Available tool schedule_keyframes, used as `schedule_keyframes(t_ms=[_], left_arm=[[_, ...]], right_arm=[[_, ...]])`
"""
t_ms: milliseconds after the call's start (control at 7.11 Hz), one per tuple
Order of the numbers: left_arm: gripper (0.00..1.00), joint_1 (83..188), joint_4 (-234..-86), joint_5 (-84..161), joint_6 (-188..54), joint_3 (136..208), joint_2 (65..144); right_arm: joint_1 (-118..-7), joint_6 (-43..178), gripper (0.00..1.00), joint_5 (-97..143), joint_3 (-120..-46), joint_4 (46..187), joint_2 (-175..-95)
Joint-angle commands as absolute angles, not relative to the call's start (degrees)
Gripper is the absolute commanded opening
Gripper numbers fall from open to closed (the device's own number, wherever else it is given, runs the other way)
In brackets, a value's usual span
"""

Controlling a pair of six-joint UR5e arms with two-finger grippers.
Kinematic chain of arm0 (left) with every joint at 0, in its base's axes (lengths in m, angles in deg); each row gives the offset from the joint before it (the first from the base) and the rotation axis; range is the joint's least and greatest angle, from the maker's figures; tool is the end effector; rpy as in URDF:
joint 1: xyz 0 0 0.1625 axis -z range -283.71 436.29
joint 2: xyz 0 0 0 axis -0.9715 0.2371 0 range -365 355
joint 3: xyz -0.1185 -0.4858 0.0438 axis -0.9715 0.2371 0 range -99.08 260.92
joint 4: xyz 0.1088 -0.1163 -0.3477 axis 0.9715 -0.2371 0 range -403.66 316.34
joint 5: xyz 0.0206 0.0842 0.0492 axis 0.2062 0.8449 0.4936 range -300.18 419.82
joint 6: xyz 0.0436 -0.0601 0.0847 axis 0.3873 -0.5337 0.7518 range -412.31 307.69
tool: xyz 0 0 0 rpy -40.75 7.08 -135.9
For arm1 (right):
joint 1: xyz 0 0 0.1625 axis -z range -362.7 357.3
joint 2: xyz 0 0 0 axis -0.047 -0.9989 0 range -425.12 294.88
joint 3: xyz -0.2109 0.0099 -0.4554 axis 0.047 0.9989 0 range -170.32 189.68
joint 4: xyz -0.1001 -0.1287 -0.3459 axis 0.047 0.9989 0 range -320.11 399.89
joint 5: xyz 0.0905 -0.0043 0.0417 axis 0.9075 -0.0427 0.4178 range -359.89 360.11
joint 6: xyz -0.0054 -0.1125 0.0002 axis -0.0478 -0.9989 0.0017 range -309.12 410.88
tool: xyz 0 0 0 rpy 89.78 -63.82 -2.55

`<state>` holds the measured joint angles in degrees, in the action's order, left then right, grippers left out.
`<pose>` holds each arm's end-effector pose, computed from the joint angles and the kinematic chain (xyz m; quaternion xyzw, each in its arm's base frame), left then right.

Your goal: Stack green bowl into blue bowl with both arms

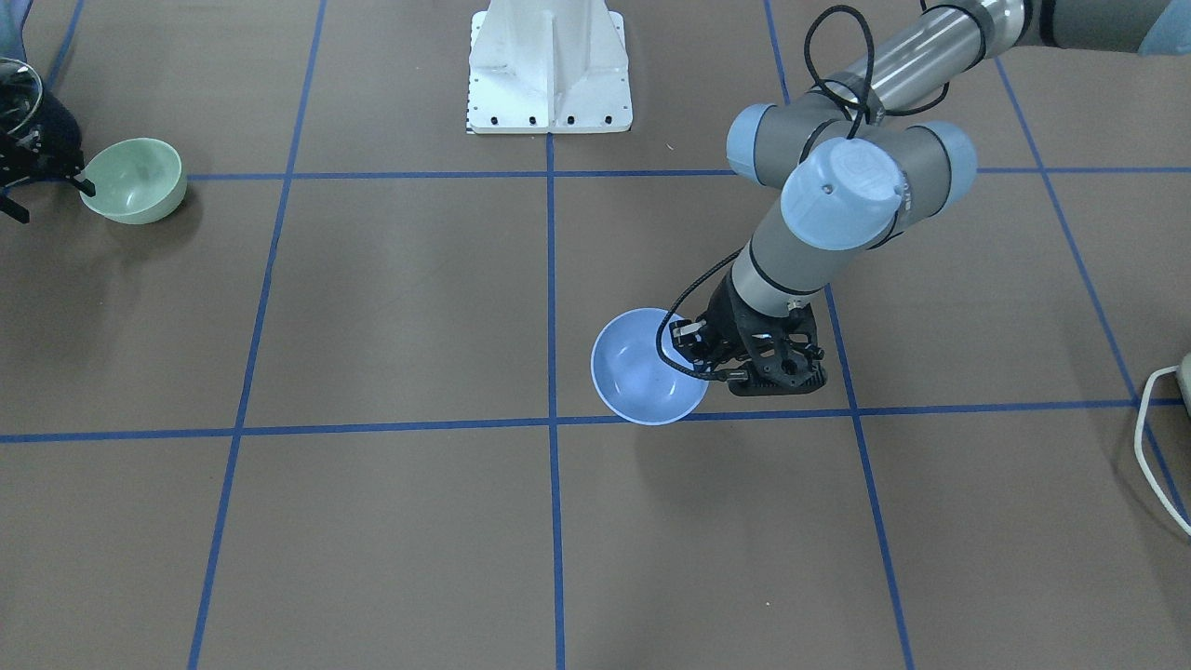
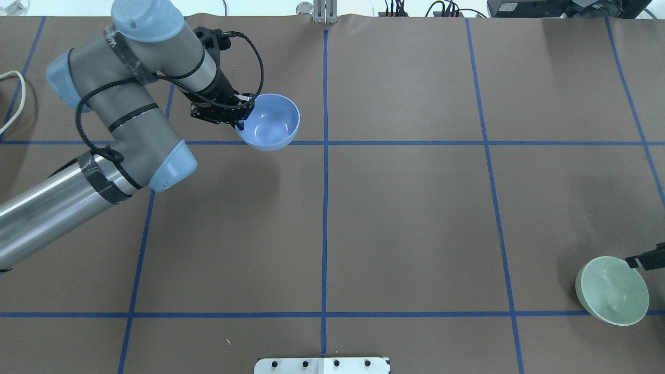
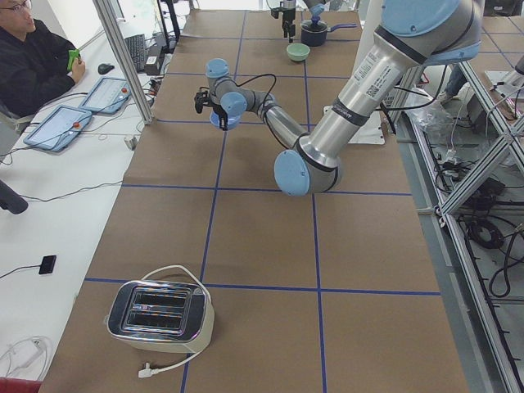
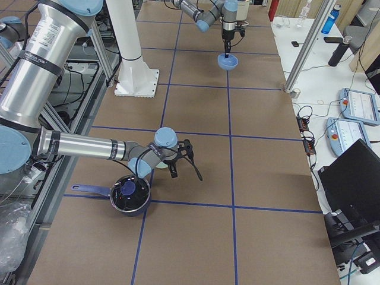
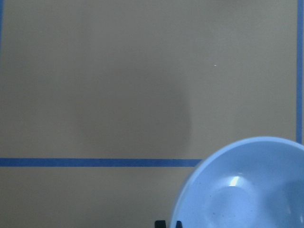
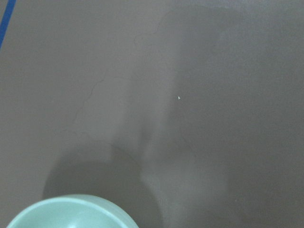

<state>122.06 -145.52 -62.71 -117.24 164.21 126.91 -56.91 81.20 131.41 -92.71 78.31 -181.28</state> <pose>0.4819 -0.5995 0.3211 0.0129 0.4612 -0.0482 0.8859 -0.1027 -0.2434 0.7040 0.0721 -0.4451 -0.1564 0.8788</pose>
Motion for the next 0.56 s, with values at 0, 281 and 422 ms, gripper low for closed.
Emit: schedule_keyframes(t_ms=[0,281,422], left_arm=[[0.0,119.28,-145.88,-58.85,-118.92,162.58,128.58],[0.0,117.35,-145.88,-57.53,-120.15,162.48,128.94],[0.0,116.55,-145.96,-56.82,-121.72,162.74,129.29]], right_arm=[[-54.65,81.28,0.99,129.84,-92.62,76.11,-182.63],[-53.33,81.2,1.0,127.56,-92.45,74.62,-183.6],[-52.36,81.2,1.0,127.37,-92.36,74.52,-183.51]])
